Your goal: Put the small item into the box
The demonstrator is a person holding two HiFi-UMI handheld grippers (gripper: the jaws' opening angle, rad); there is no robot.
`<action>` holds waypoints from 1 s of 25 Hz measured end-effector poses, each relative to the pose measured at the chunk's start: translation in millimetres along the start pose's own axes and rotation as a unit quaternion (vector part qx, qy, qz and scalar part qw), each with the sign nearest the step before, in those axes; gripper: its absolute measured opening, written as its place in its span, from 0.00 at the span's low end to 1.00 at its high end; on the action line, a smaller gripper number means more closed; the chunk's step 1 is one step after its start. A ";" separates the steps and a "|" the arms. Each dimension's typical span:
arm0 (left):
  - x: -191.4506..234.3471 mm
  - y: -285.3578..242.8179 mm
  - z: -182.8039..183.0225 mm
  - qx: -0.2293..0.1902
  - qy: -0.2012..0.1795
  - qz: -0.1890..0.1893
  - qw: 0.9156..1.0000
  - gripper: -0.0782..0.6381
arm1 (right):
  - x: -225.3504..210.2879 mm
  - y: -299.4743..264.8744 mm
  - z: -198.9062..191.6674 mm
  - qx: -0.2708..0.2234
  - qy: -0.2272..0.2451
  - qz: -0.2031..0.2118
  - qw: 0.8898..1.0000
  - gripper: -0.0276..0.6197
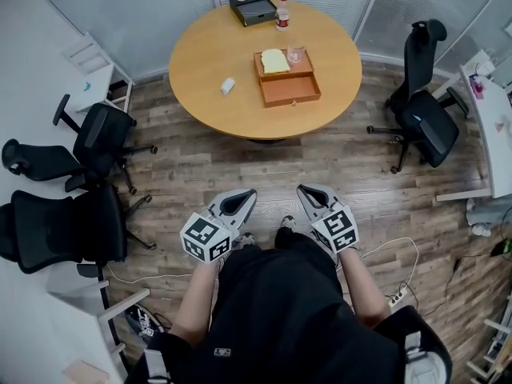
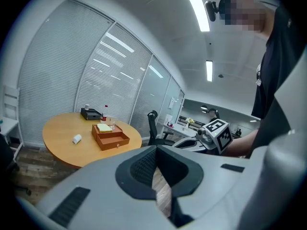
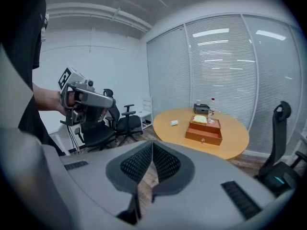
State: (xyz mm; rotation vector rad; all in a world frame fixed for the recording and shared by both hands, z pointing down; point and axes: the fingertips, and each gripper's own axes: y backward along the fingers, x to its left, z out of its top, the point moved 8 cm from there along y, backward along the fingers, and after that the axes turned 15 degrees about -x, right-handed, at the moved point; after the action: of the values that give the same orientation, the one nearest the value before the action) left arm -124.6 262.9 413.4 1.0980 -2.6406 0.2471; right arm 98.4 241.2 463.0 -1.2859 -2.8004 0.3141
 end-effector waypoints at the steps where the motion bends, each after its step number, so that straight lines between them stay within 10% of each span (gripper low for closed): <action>1: -3.4 -5.8 -1.4 0.001 -0.001 0.002 1.000 0.12 | -6.7 3.1 -2.0 0.001 -0.003 0.001 1.000 0.05; 25: -51.7 -96.5 11.2 0.018 -0.049 0.008 0.999 0.12 | -84.5 39.3 -5.3 -0.066 -0.098 -0.018 0.993 0.05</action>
State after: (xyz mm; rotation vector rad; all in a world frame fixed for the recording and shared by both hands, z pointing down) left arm -22.8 227.2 391.8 1.1286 -2.7413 0.2525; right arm 183.6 203.2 463.9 -1.2926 -3.0521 0.2723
